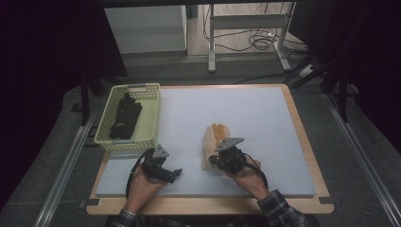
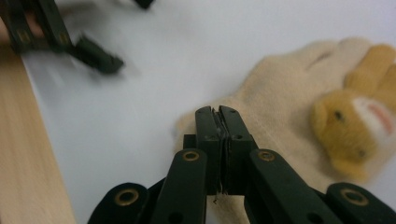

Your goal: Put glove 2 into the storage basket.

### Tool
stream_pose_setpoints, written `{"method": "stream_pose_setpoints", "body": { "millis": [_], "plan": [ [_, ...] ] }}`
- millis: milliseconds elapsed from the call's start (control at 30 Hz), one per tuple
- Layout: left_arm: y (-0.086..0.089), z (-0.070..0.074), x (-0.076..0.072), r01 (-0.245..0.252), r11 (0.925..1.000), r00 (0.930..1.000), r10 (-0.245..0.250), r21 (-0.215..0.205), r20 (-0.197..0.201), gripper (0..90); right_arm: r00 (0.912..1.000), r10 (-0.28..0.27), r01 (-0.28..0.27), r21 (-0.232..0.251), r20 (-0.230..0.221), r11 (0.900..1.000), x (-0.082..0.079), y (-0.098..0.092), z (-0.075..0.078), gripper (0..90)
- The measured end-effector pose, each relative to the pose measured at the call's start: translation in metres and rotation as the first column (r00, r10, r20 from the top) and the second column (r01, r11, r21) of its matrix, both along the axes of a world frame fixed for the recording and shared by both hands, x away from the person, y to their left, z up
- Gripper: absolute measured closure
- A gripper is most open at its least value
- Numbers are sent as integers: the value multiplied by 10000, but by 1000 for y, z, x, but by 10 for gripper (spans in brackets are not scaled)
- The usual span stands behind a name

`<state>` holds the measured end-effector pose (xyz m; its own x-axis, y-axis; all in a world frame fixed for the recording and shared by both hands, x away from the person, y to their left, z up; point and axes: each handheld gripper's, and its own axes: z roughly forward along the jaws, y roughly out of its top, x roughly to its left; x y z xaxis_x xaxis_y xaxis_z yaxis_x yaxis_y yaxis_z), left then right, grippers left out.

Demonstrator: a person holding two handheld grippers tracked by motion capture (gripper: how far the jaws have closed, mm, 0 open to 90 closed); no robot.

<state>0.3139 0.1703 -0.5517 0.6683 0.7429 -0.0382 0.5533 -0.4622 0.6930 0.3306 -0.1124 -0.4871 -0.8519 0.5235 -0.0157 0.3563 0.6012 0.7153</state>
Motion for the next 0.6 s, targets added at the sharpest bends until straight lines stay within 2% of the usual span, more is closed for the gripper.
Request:
{"method": "stream_pose_setpoints", "body": {
  "millis": [133, 200, 300, 367, 400, 467, 600],
  "plan": [
    [0, 0, 0, 4, 10000, 10000, -4, -2, 1, 1, 9999, 140, -142, 236, 74, 9996, 2, 12, 7, 866],
    [0, 0, 0, 9, 10000, 10000, -9, 4, 8, 1, 9999, 171, -171, 189, -20, 9997, 5, 19, 2, 862],
    [0, 0, 0, -6, 10000, 10000, 6, -4, -3, 1, 9992, 68, -71, -77, -389, 9999, 9, 25, -14, 827],
    [0, 0, 0, -5, 10000, 10000, 5, -5, -2, 1, 9981, 83, -66, 282, -616, 9996, 11, 22, -17, 761],
    [0, 0, 0, -4, 10000, 10000, 4, -8, -1, 1, 9979, 64, -40, 378, -639, 9993, 10, 20, -15, 726],
    [0, 0, 0, 12, 10000, 10000, -12, 12, 7, 1, 9994, -34, 53, 550, -345, 9985, 9, 14, -6, 671],
    [0, 0, 0, 11, 10000, 10000, -11, 10, 9, 1, 9994, -340, 334, 816, 63, 9961, 10, -6, 12, 666]
  ]
}}
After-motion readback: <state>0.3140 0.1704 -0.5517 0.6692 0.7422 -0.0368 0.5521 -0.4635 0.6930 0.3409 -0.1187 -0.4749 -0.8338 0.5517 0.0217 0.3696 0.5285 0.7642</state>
